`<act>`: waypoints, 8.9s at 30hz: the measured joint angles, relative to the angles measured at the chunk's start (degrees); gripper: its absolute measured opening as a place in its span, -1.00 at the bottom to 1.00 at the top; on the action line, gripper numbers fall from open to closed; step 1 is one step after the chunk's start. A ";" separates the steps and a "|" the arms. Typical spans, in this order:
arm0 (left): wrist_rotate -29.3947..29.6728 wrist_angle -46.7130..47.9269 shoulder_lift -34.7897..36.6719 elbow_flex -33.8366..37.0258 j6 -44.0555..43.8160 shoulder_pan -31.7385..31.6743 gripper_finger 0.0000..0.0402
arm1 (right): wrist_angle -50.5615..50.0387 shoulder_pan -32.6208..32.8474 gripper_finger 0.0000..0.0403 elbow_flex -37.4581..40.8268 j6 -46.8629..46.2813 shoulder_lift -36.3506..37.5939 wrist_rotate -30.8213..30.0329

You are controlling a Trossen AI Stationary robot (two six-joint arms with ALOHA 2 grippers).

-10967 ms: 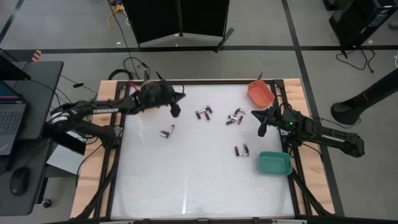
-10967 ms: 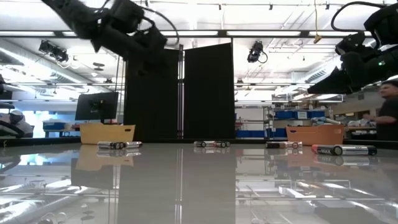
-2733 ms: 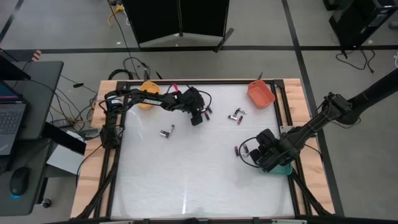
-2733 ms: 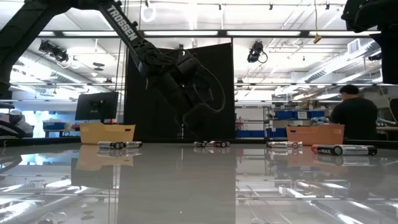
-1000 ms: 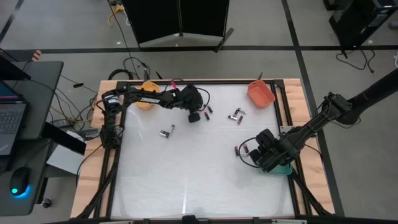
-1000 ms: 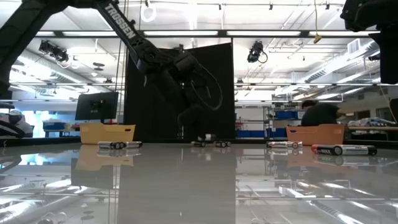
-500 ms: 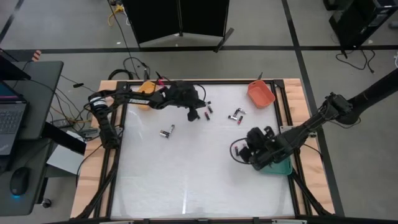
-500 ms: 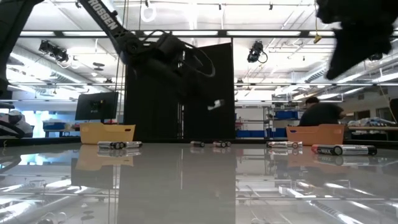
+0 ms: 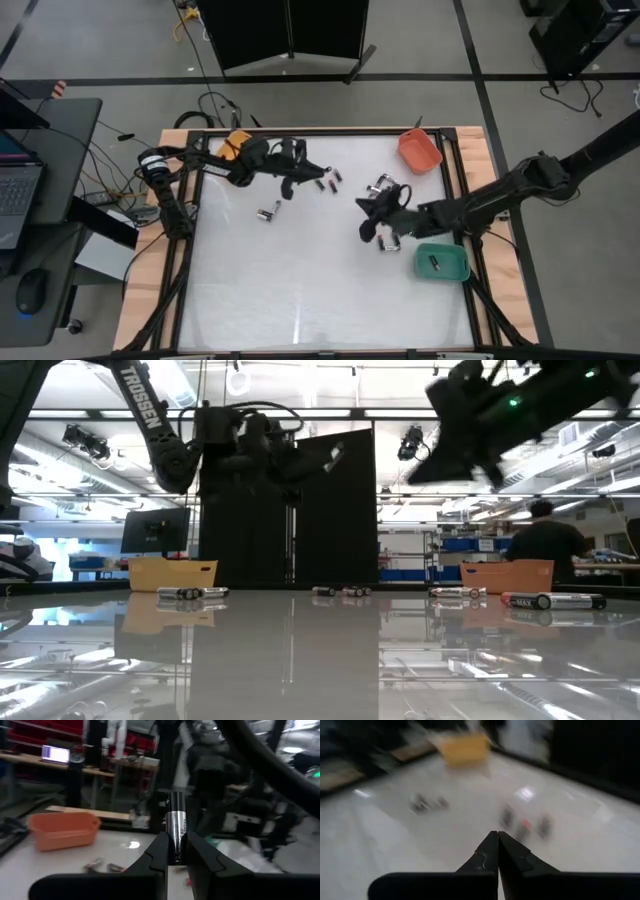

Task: Sort batteries
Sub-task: Put the silver battery into the orange bin, then put the brown battery into the green bin

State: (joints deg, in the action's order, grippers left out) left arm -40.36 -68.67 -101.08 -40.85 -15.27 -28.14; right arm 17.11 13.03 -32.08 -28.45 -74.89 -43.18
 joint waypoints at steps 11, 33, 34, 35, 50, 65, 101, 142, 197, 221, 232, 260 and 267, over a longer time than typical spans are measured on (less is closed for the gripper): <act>-1.33 -8.47 -0.02 -1.47 -8.04 2.86 -0.76 | 33.94 -6.15 -0.66 2.80 25.04 0.02 13.58; 0.18 1.78 -0.07 -13.36 -4.30 9.42 -0.76 | 35.84 -6.42 -0.10 -3.10 33.71 0.02 14.36; 0.24 1.92 -0.07 -13.45 -4.12 9.45 -0.76 | 36.20 -6.42 -0.10 -3.10 34.03 0.02 14.66; 0.31 2.23 -0.07 -13.59 -3.59 9.53 -0.76 | 36.44 -6.42 -0.11 -3.10 34.25 0.02 14.81; 1.67 5.80 -0.61 -16.95 -0.03 10.97 -0.76 | 37.26 -7.27 -0.54 -3.15 34.27 0.02 17.83; 2.24 7.68 -0.55 -16.98 2.76 10.91 -0.52 | 36.75 -7.30 -0.66 -3.98 36.28 0.55 17.68; 11.10 24.53 7.88 -7.00 21.49 6.75 -0.52 | -56.50 -54.09 -0.66 -21.44 19.11 0.57 21.36; 18.10 24.68 18.40 2.54 23.94 6.62 -0.52 | -59.70 -64.06 -0.40 -21.42 20.32 -12.85 23.12; 20.62 35.94 18.12 2.54 26.47 6.78 -0.52 | -31.25 -30.46 -0.05 -21.42 8.96 -18.78 36.83; 21.03 37.27 18.12 2.54 27.02 6.80 -0.52 | -56.80 -39.08 -0.11 -21.42 62.32 -16.50 32.65; 21.05 37.32 18.14 2.54 27.04 6.78 -0.52 | -55.73 -39.11 -0.12 -21.42 67.09 -17.86 34.11; 21.09 37.32 18.14 2.54 27.04 6.78 -0.52 | -54.37 -39.49 -0.20 -21.42 76.88 -17.86 34.94; 21.09 37.32 18.14 2.54 27.04 6.78 -0.52 | -54.43 -39.49 -0.20 -21.42 77.98 -17.86 34.95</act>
State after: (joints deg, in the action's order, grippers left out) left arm -19.27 -31.35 -82.94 -38.30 11.77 -21.37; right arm -37.32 -26.46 -53.49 49.52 -92.75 -8.23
